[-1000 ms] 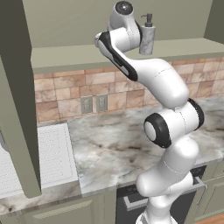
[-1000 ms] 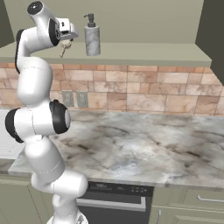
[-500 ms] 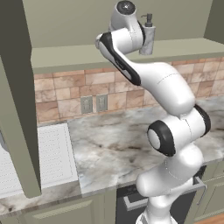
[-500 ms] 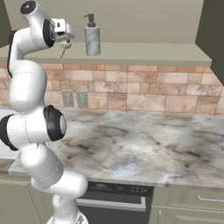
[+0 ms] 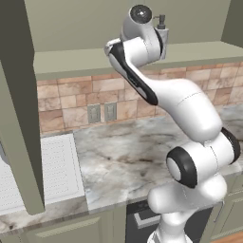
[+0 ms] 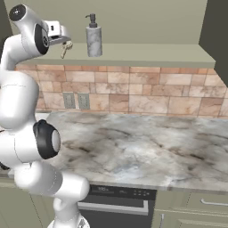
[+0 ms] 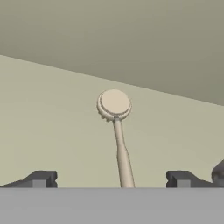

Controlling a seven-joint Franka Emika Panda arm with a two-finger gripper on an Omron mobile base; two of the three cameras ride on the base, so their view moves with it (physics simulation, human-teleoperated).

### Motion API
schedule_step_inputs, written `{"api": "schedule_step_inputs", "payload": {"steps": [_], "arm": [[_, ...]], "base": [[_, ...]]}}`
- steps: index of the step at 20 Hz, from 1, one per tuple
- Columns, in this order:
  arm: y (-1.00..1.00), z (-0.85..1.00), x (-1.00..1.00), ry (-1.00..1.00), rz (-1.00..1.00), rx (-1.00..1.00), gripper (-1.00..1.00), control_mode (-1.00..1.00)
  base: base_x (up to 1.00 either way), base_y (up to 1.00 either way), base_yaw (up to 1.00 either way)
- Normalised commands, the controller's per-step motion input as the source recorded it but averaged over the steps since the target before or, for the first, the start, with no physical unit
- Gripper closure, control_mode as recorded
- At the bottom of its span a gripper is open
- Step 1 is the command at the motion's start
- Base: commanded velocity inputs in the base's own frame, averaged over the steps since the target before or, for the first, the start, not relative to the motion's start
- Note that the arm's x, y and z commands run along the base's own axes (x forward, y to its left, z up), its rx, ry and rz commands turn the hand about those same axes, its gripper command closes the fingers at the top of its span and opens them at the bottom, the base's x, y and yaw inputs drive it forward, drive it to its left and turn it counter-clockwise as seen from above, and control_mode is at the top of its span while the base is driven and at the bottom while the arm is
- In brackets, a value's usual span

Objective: Pick up the dish brush and soap dispenser from the sink, and place them back in the cabinet, and close the cabinet doors.

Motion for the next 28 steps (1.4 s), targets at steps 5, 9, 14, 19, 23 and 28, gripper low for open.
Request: {"api": "schedule_step_inputs", "payload": {"steps": [5,9,14,19,23,28], "arm": [[0.00,0.00,-0.38,-0.13,0.00,0.00,-1.00,-1.00],[0.00,0.00,-0.43,-0.14,0.00,0.00,-1.00,-1.00],[0.00,0.00,-0.61,-0.15,0.02,0.00,-1.00,-1.00],[0.00,0.00,-0.73,-0.17,0.05,0.00,-1.00,-1.00],[0.00,0.00,-0.67,-0.18,0.04,0.00,-1.00,-1.00],[0.00,0.00,-0.65,-0.18,0.05,0.00,-1.00,-1.00]], "base": [[0.00,0.00,0.00],[0.00,0.00,0.00],[0.00,0.00,0.00],[0.00,0.00,0.00],[0.00,0.00,0.00],[0.00,0.00,0.00]]}}
